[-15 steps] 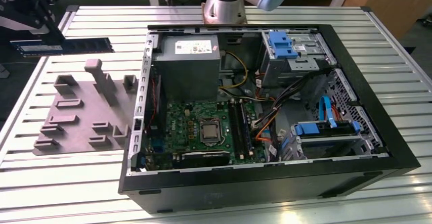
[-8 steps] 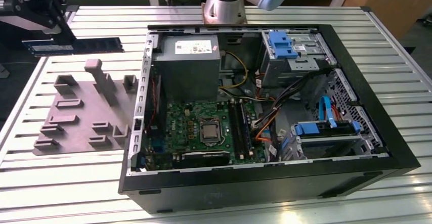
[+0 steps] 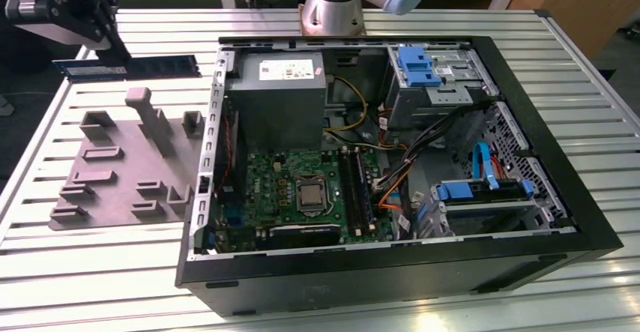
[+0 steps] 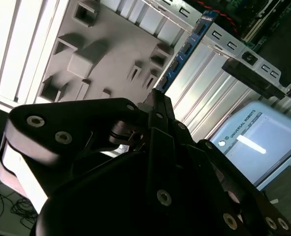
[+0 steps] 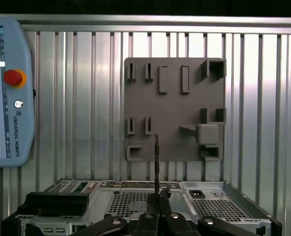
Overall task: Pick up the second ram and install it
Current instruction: 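Pick up the second ram and move it above second insertion slot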
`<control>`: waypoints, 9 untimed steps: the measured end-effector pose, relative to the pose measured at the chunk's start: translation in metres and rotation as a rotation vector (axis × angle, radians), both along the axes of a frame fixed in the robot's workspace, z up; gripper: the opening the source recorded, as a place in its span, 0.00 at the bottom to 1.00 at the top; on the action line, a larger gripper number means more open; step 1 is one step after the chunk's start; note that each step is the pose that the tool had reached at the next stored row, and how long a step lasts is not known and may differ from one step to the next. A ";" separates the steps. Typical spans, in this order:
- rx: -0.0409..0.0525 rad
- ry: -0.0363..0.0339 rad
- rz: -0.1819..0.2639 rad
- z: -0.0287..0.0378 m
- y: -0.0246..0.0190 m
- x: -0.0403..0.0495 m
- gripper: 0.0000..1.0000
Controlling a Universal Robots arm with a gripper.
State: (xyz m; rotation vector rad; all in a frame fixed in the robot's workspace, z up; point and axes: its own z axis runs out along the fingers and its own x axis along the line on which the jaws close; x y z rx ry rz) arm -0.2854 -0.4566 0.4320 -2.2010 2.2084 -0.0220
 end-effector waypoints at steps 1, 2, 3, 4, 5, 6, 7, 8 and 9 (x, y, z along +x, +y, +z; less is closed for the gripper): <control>0.0000 0.0000 0.000 -0.0001 0.0000 0.0025 0.11; 0.0000 0.0000 0.000 0.0000 0.0000 0.0049 0.11; 0.0000 0.0000 0.000 -0.0001 0.0000 0.0073 0.11; 0.0000 0.0001 0.000 -0.0001 0.0000 0.0097 0.11; 0.0000 0.0001 0.000 -0.0001 0.0000 0.0120 0.11; -0.0001 0.0001 0.000 0.0000 0.0000 0.0143 0.11; -0.0001 0.0001 0.000 -0.0001 0.0000 0.0167 0.11; 0.0000 0.0001 0.000 -0.0001 0.0000 0.0192 0.11; 0.0000 0.0000 0.000 -0.0002 0.0000 0.0215 0.11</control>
